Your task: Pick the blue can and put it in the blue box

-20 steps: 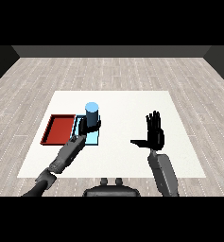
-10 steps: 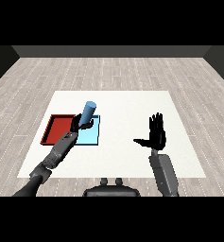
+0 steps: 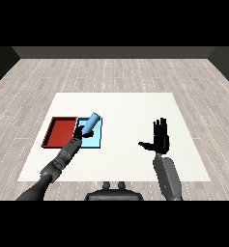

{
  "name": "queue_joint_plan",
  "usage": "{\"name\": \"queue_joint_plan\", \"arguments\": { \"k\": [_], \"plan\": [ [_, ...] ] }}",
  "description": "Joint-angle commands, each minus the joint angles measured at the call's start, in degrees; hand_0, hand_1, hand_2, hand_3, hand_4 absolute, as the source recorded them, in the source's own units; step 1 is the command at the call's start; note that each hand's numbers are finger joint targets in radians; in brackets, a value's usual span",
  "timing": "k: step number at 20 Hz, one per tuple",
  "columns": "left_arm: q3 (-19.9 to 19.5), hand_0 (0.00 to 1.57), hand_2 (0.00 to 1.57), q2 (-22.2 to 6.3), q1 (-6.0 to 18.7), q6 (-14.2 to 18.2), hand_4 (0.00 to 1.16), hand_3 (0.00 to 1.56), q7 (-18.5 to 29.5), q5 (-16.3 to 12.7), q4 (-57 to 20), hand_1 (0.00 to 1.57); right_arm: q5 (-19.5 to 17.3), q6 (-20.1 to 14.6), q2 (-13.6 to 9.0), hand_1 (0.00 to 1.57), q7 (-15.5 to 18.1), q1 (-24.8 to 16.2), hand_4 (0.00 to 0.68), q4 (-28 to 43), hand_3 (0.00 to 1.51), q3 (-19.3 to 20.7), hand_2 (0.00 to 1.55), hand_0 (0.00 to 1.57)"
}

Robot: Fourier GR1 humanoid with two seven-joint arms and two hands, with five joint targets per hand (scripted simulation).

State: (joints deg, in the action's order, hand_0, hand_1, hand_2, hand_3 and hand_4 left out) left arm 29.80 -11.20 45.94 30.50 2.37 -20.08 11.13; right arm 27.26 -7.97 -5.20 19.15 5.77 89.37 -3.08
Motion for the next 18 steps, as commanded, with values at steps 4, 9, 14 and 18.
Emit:
{"name": "queue_joint_plan", "arguments": {
  "k": [4, 9, 14, 18],
  "plan": [
    [-6.69, 1.40, 1.29, 1.19, 3.03, 1.02, 0.63, 0.40, -0.35, -3.95, -7.72, 1.40, -2.68, -0.13, 1.20, 0.00, 3.53, -1.29, 0.000, -3.13, 0.00, -0.66, 0.00, 0.00],
    [-4.95, 0.00, 0.00, 4.11, 4.23, -1.28, 0.00, 0.00, -3.42, -0.60, -10.96, 0.00, -1.30, -1.64, 0.11, 0.00, -1.15, 2.23, 0.000, -1.60, 0.00, 1.37, 0.00, 0.00],
    [-5.62, 0.00, 0.00, 1.33, 5.62, -4.31, 0.00, 0.00, -4.17, 0.67, -10.98, 0.00, -2.58, -2.19, 2.98, 0.00, 1.16, 3.76, 0.000, -2.75, 0.00, 0.25, 0.00, 0.00],
    [-10.07, 0.00, 0.00, 2.10, 0.69, 1.60, 0.00, 0.00, 8.22, -3.44, -6.20, 0.00, -0.42, 2.35, 0.42, 0.00, 1.94, 3.93, 0.000, -5.85, 0.00, 2.67, 0.00, 0.00]
  ]
}}
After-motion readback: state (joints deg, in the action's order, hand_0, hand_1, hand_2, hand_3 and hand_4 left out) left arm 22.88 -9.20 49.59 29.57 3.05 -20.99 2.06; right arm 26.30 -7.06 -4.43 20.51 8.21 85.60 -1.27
